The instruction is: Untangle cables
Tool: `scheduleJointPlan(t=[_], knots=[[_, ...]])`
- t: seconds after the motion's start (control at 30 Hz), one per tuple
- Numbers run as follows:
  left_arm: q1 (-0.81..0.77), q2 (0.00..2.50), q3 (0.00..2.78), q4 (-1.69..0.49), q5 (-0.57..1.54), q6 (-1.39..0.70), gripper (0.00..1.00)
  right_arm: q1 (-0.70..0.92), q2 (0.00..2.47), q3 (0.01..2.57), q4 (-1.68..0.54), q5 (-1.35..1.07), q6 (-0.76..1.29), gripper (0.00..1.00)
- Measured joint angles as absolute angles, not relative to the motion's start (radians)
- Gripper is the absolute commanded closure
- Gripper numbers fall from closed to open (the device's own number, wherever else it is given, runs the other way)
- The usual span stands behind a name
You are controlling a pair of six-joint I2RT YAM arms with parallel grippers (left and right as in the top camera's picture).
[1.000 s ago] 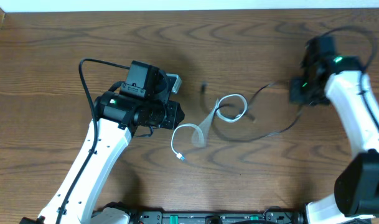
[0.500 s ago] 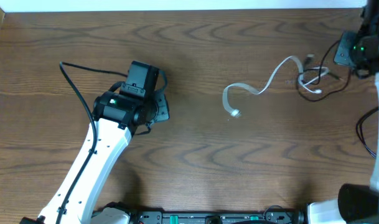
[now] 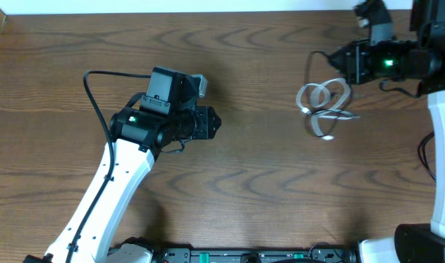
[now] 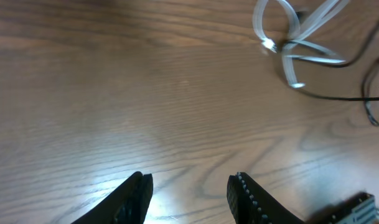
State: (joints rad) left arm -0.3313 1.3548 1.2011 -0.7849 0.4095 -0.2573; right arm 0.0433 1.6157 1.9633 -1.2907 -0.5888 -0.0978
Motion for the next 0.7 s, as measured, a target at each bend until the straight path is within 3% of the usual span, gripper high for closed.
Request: scheduleJointPlan(t=[0.23,0.7], knots=[[-0.331,1.355,1.201,-0.728,0.521,-0.217,0.50,0.103,1.616,1.963,-1.250,-0.678,-0.131,0.99],[-0.332,1.355,1.201,-0.355,0.722,-0.189,0.50,0.128,1.616,1.964,-1.248,-0.880,-0.139,0.99]])
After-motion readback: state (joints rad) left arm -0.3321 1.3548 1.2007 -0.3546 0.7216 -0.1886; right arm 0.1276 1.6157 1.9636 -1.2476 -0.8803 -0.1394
